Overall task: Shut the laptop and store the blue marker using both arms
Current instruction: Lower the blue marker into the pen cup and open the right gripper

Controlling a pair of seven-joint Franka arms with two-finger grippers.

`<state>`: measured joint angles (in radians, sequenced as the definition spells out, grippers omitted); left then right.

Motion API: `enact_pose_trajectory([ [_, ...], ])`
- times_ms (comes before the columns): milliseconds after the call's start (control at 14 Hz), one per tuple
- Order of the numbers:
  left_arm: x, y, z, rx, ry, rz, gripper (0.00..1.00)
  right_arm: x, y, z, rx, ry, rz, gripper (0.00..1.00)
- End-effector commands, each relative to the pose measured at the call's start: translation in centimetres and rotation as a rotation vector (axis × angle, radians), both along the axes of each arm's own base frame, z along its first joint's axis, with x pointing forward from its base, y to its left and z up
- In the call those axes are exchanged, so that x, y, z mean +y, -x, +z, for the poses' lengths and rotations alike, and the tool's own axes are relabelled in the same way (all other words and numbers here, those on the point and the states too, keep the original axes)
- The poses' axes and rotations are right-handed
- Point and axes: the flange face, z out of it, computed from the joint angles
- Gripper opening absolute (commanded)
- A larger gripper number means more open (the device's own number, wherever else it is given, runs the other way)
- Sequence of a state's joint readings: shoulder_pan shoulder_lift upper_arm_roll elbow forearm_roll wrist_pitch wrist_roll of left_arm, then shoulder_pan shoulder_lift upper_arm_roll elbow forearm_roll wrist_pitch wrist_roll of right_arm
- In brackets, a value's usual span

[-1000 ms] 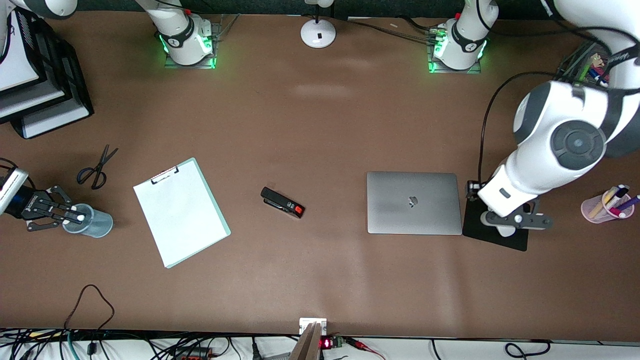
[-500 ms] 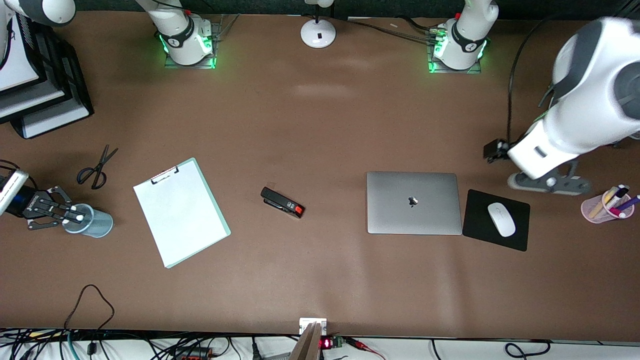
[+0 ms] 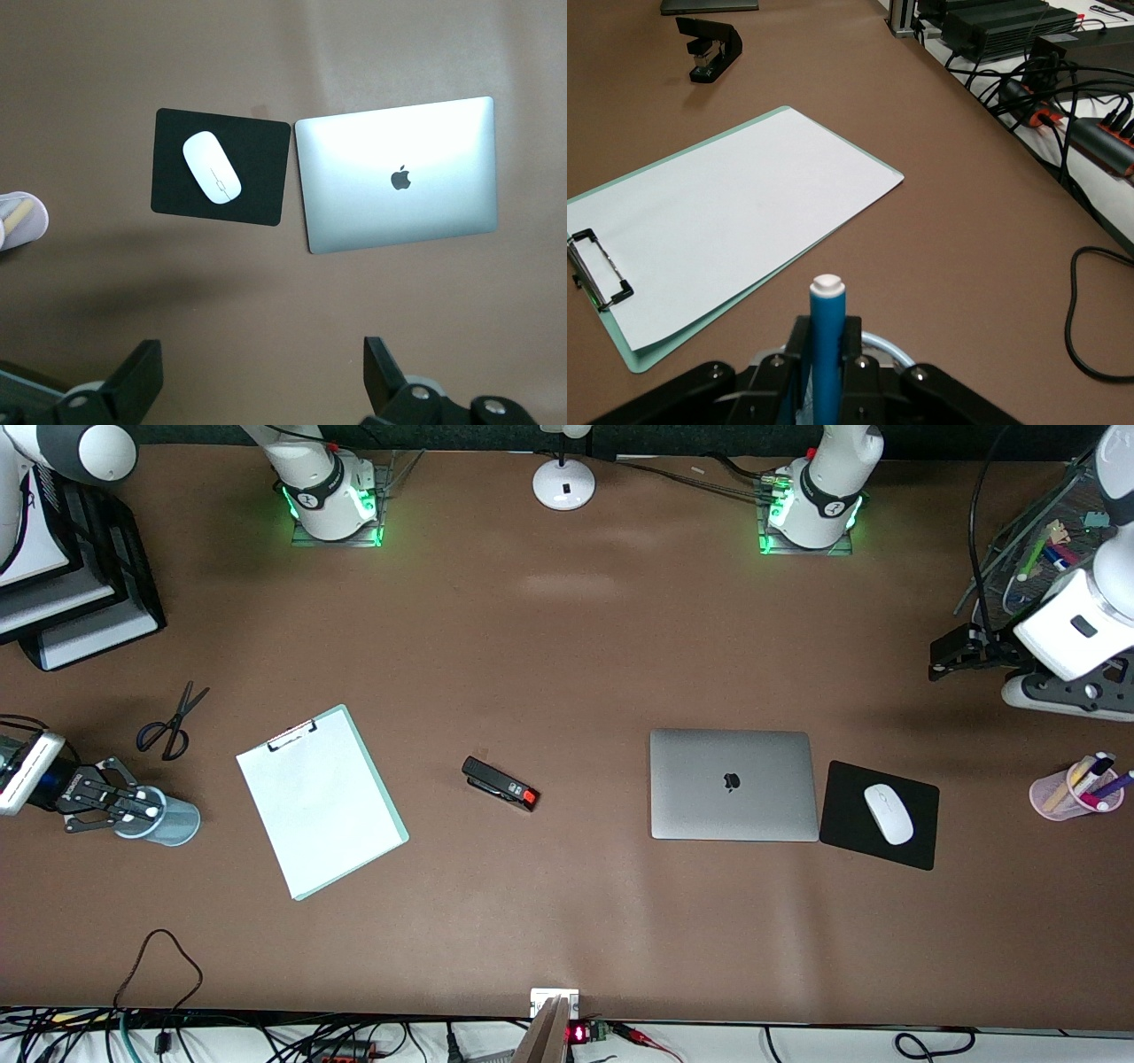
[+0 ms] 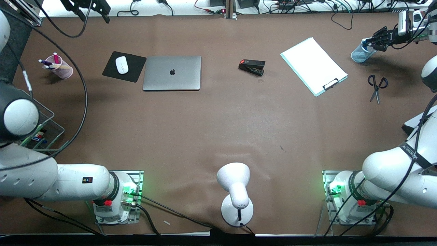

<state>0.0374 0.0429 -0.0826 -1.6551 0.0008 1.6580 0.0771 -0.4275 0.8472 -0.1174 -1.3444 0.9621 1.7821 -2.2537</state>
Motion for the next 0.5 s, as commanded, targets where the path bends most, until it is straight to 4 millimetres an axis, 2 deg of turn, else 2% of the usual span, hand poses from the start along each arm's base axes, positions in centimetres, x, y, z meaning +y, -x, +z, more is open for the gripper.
enact_pose_trajectory([
  [0, 0.1, 2.1, 0.3, -0.043, -0.002, -0.008, 1.0, -0.8, -0.5, 0.5, -0.007, -0.027, -0.039, 0.99],
  [71, 0.2, 2.1, 0.5, -0.051, -0.005, -0.002, 1.0, -0.9, -0.6, 1.1, 0.017, -0.038, -0.062, 1.0],
  [214, 0.6, 2.1, 0.5, -0.046, -0.005, 0.009, 1.0, -1.4, -1.1, 4.0, 0.03, -0.031, -0.1, 1.0],
  [357, 0.9, 2.1, 0.6, -0.048, -0.005, 0.016, 1.0, -1.1, -1.9, 7.3, 0.038, -0.036, -0.078, 1.0],
  [429, 1.0, 1.9, 0.5, -0.048, -0.005, 0.018, 1.0, -0.7, -2.2, 8.4, 0.06, -0.033, -0.066, 1.0],
])
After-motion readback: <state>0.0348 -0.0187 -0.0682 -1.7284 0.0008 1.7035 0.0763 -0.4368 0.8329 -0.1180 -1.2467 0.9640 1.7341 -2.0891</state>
